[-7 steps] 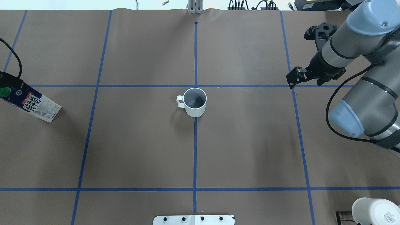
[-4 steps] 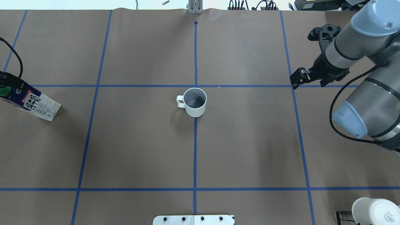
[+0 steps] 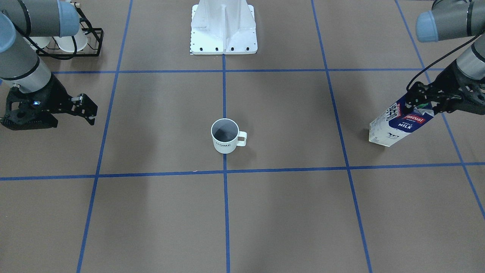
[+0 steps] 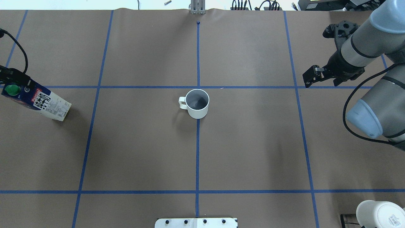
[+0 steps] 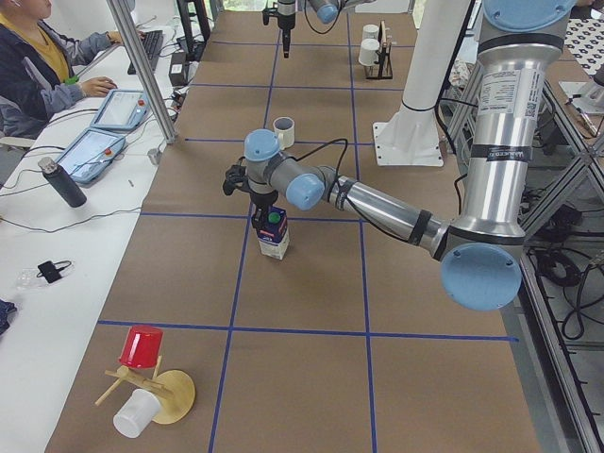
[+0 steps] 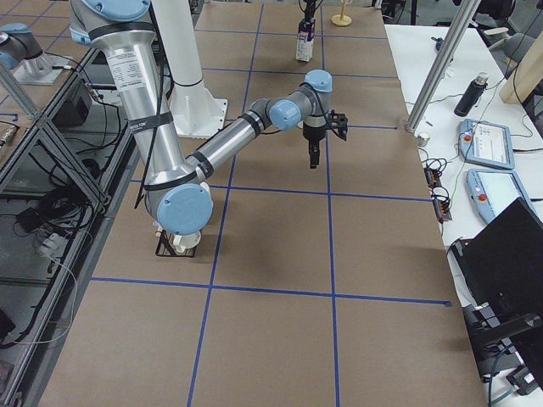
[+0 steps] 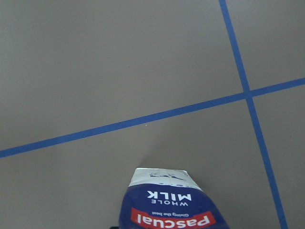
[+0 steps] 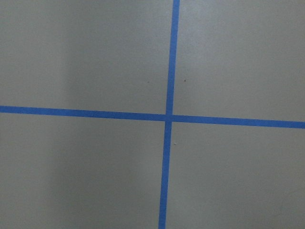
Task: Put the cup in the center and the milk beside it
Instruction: 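Grasp the Pascual milk carton top with the left gripper, then carry the milk carton with the left gripper beside the white mug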
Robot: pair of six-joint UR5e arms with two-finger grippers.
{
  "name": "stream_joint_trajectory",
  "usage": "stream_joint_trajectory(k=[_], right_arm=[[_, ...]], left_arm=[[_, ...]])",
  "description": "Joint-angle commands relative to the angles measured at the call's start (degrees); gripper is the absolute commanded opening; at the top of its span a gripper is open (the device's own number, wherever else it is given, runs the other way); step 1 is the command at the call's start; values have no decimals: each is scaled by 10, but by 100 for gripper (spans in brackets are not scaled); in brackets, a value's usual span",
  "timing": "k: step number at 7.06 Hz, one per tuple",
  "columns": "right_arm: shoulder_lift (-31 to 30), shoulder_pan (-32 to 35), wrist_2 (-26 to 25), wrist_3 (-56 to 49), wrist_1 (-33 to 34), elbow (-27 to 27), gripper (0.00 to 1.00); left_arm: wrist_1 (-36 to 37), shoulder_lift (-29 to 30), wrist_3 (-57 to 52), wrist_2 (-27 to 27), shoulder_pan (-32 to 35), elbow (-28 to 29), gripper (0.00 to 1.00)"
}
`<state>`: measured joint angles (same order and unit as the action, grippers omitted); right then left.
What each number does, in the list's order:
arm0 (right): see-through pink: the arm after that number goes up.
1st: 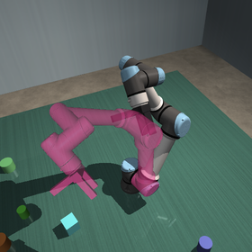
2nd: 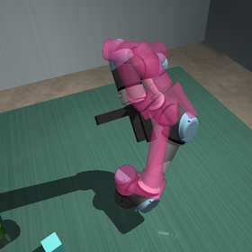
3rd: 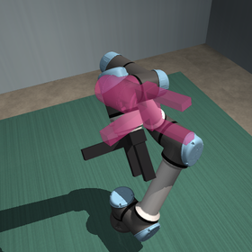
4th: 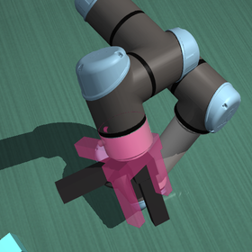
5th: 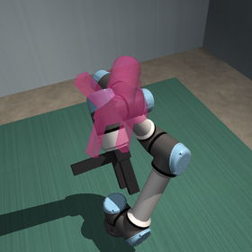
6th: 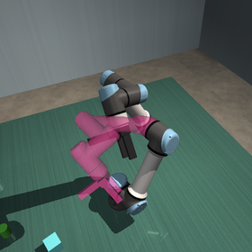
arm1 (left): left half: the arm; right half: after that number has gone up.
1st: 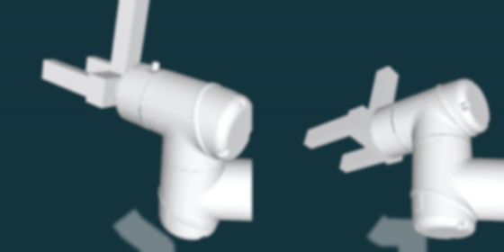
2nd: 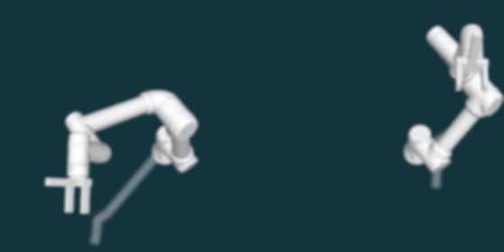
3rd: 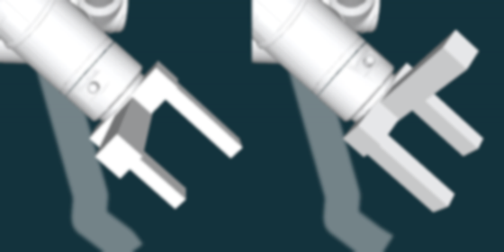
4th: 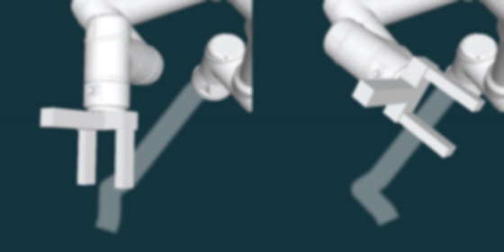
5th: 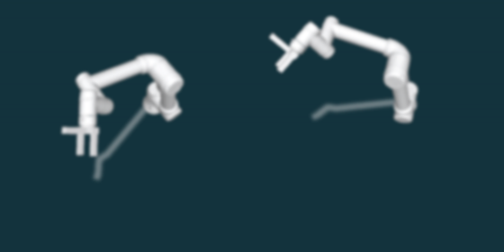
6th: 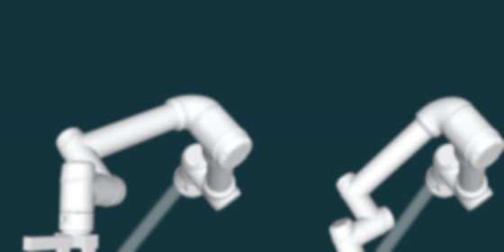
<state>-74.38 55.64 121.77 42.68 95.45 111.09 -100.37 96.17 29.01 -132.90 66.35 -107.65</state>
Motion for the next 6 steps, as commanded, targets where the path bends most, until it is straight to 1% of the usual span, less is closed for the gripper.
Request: stream_joint_trajectory(k=[1,2,3,4,5,6], right_arm=[[-46,37,0,-47,0,22,100],[-79,68,1,-107,1,28,100],[-107,101,2,-160,1,28,100],[-133,129,0,-224,1,22,100],[-143,156,0,-269,1,12,100],[-160,169,0,-286,1,5,100]], left_arm=[[71,95,108,-5,-1,-15,15],[85,133,176,2,-28,-17,15],[93,176,256,12,-74,-13,15],[141,243,324,50,-129,-7,15],[202,318,340,112,-169,19,15],[202,353,354,146,-202,53,15]])
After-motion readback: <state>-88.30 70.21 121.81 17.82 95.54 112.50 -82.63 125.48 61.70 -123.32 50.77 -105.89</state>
